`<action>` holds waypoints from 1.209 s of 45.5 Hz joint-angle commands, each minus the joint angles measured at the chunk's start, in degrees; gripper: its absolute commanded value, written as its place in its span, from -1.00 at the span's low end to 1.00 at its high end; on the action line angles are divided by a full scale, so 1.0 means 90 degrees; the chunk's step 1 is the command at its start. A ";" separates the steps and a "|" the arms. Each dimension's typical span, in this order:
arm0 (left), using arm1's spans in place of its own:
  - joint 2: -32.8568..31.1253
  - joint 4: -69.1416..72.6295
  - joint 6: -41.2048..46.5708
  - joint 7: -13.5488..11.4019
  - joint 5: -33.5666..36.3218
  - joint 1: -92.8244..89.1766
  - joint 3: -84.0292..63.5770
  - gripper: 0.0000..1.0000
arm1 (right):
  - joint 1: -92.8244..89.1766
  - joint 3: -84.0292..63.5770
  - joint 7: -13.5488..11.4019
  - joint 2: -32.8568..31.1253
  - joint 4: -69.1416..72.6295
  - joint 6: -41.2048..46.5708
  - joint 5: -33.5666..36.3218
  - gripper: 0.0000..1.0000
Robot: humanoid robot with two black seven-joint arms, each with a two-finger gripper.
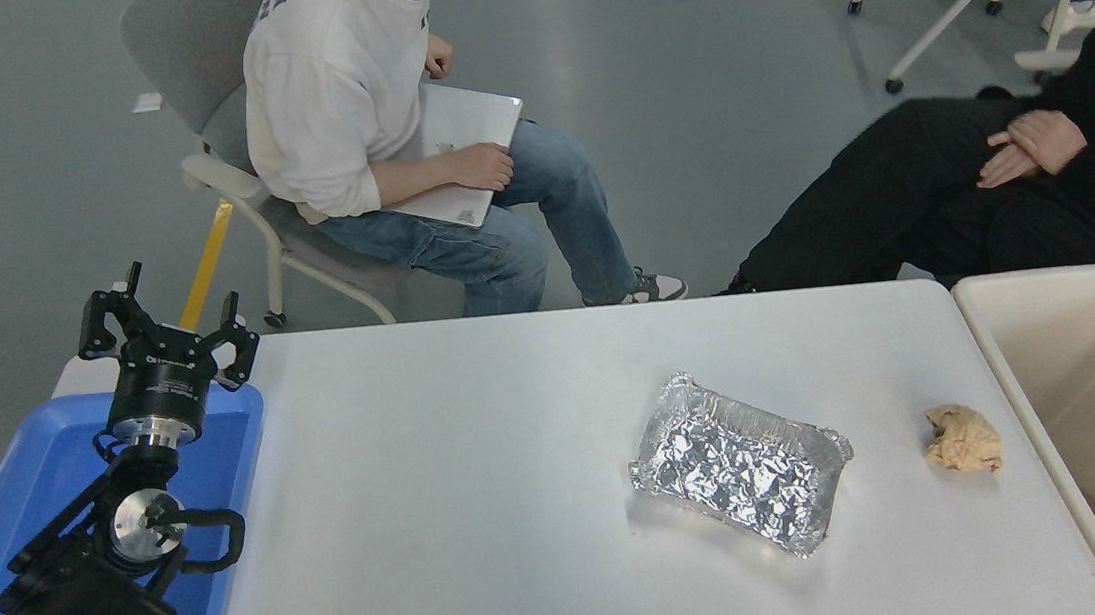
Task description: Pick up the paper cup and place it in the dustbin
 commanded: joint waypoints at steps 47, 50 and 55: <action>0.0000 0.0001 -0.0001 0.0000 -0.0002 0.0000 -0.0010 0.98 | -0.6630 0.4739 -0.0839 0.2157 -0.5213 -0.2384 0.0312 -1.00; 0.0000 0.0001 -0.0001 0.0000 -0.0002 0.0000 -0.0010 0.98 | -0.6718 0.4748 -0.0869 0.2254 -0.5349 -0.2423 0.0321 -1.00; 0.0000 0.0001 -0.0001 0.0000 -0.0002 0.0000 -0.0010 0.98 | -0.6777 0.4748 -0.1025 0.2294 -0.5447 -0.2482 0.0331 -1.00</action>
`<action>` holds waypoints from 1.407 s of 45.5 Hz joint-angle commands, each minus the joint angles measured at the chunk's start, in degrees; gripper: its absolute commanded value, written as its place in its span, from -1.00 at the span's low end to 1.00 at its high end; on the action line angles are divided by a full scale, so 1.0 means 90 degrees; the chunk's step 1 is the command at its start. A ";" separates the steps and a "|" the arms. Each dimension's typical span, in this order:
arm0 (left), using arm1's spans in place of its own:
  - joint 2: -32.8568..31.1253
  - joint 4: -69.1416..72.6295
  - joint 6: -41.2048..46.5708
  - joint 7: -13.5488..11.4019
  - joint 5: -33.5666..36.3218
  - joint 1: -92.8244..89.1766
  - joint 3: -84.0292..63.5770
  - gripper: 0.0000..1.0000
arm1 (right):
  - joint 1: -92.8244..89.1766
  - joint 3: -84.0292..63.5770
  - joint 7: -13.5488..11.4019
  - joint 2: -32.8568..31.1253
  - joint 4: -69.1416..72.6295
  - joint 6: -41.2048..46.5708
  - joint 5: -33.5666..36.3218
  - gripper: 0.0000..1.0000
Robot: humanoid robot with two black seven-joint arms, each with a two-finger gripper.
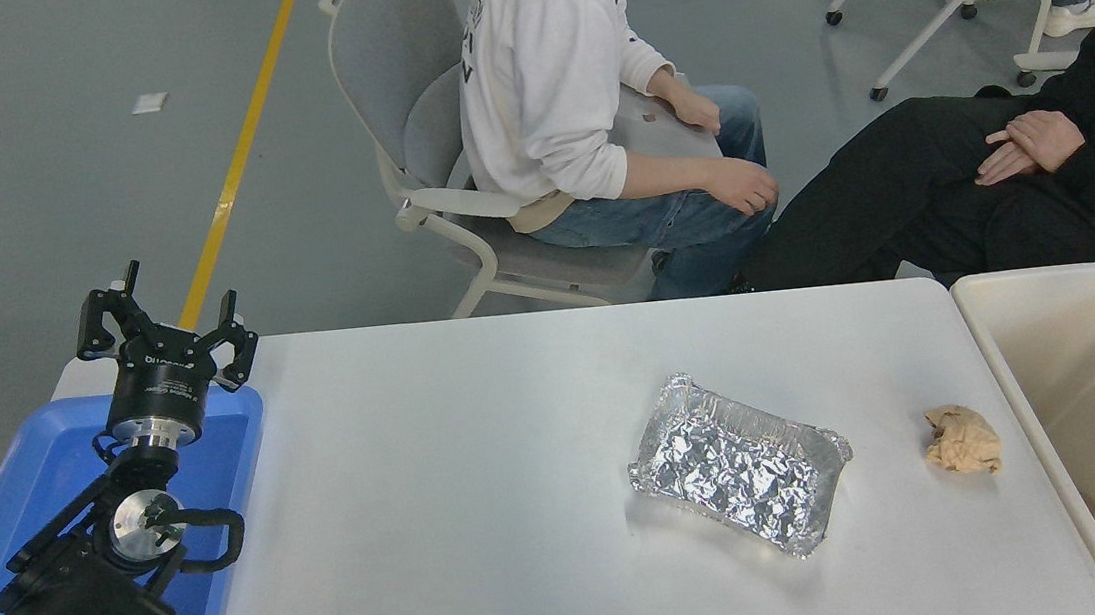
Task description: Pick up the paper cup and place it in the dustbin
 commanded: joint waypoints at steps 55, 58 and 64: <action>0.0000 0.0000 -0.0010 0.0010 0.0007 0.0000 0.0000 0.98 | 0.5216 -0.3730 -0.0313 -0.1607 0.5484 -0.0511 0.0130 1.00; 0.0000 0.0000 -0.0010 0.0000 0.0007 0.0000 0.0000 0.98 | 0.6262 -0.4609 -0.0313 -0.1383 0.6129 -0.0491 0.0130 1.00; 0.0000 0.0000 0.0000 0.0010 0.0007 0.0000 0.0010 0.98 | 0.7493 -0.5245 -0.0303 -0.1324 0.6852 -0.0180 0.0130 1.00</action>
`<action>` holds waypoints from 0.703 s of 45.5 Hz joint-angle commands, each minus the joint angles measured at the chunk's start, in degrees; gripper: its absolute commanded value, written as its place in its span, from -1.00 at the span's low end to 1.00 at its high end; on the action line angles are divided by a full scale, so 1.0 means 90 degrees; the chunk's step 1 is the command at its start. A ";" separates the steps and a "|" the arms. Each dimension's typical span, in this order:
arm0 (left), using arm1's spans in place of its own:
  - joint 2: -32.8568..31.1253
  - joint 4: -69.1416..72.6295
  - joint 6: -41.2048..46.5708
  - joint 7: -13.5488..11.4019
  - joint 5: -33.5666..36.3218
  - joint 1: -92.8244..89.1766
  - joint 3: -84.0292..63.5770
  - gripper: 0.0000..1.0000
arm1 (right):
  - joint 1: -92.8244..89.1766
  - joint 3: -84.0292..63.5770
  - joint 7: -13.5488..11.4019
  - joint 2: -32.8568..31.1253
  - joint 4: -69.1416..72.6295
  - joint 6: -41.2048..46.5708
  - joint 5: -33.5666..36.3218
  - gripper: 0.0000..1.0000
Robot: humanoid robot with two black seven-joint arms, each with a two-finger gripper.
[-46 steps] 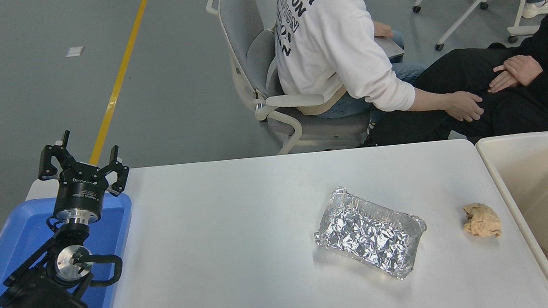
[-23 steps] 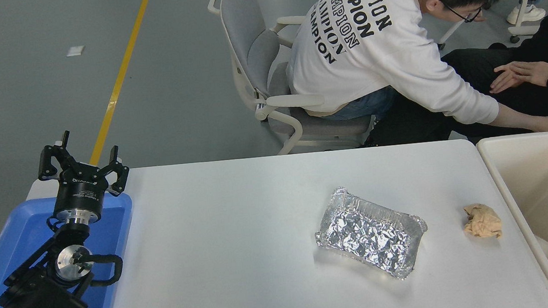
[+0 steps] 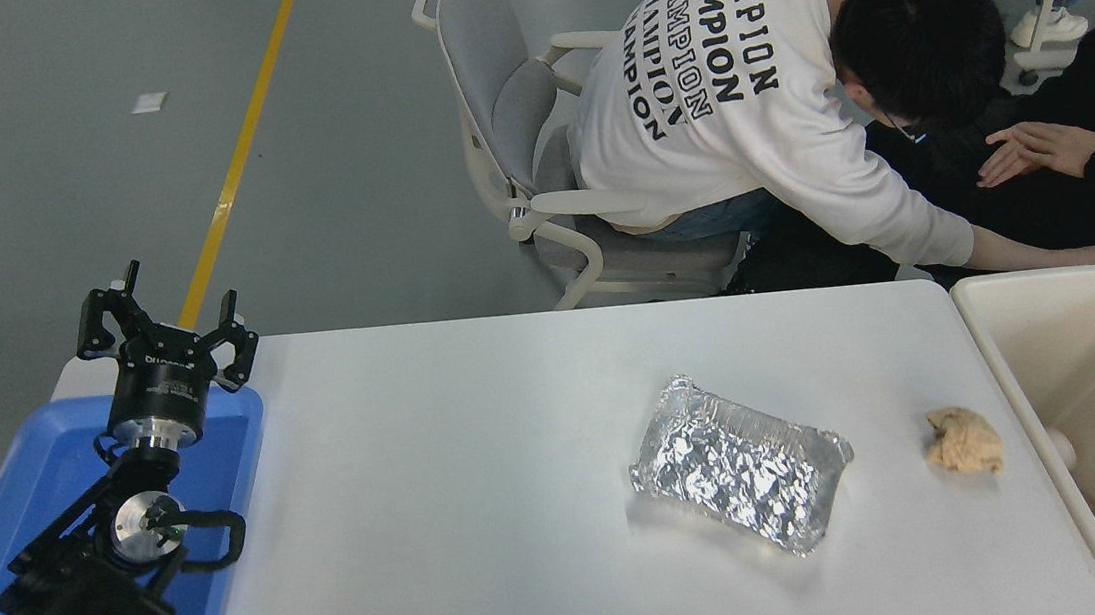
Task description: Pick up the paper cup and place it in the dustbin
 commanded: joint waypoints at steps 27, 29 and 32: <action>0.0000 0.0000 0.0009 -0.0002 -0.0010 0.0000 0.0010 0.98 | 0.5671 -0.1442 0.0005 0.2197 0.2253 0.4405 0.0001 1.00; 0.0000 0.0000 0.0009 -0.0002 -0.0010 0.0000 0.0010 0.98 | 0.5867 -0.1364 0.0015 0.2275 0.2419 0.4405 -0.0009 1.00; 0.0000 0.0000 0.0009 -0.0002 -0.0010 0.0000 0.0010 0.98 | 0.6033 -0.1140 0.0005 0.2402 0.2634 0.4405 -0.0018 1.00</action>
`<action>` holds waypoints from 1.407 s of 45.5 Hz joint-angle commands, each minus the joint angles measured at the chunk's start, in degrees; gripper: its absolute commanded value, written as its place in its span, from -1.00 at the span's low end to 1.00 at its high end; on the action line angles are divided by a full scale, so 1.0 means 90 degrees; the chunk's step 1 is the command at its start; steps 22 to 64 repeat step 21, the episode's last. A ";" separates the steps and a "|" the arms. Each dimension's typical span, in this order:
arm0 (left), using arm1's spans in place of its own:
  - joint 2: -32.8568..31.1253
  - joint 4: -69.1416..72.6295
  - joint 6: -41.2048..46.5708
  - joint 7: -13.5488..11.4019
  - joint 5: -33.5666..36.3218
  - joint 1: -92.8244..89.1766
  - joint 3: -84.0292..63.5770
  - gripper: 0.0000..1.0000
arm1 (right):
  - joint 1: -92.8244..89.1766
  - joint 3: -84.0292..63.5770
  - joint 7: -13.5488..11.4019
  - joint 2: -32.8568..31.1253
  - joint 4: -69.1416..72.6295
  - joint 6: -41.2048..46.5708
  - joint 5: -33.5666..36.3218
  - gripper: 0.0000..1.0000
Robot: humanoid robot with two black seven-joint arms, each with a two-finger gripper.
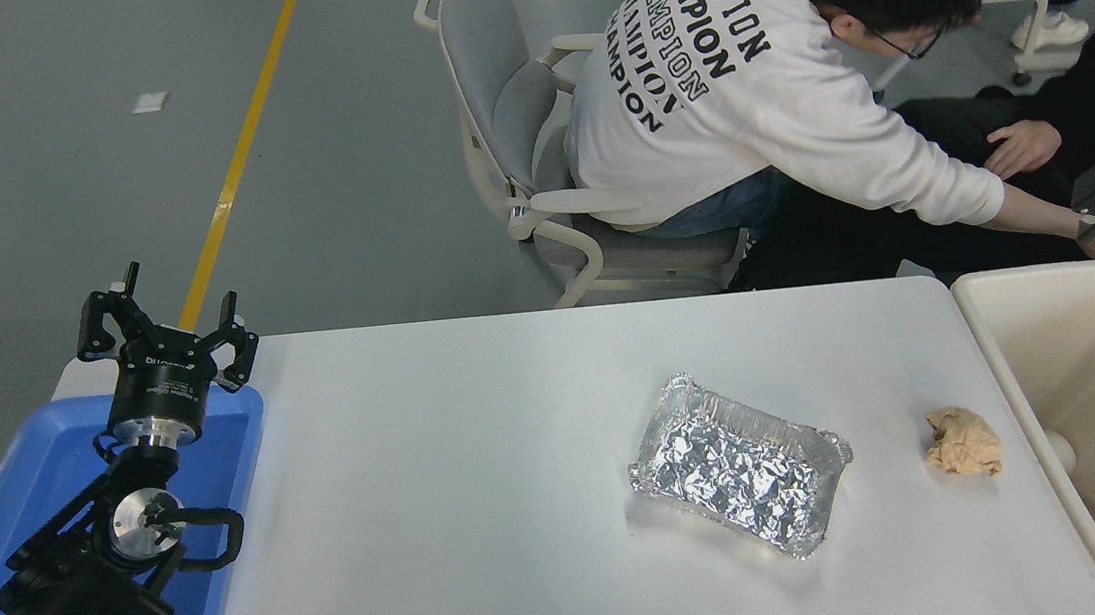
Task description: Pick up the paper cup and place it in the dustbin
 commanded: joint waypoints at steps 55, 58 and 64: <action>0.0000 0.0001 0.0000 0.0001 0.0001 0.0000 0.0000 0.98 | 0.0973 0.0908 0.0009 0.1121 0.0836 0.0389 0.0012 1.00; 0.0000 0.0001 0.0000 0.0001 0.0001 0.0000 0.0000 0.98 | 0.0973 0.0908 0.0009 0.1121 0.0836 0.0389 0.0012 1.00; 0.0000 0.0001 0.0000 0.0001 0.0001 0.0000 0.0000 0.98 | 0.0973 0.0908 0.0009 0.1121 0.0836 0.0389 0.0012 1.00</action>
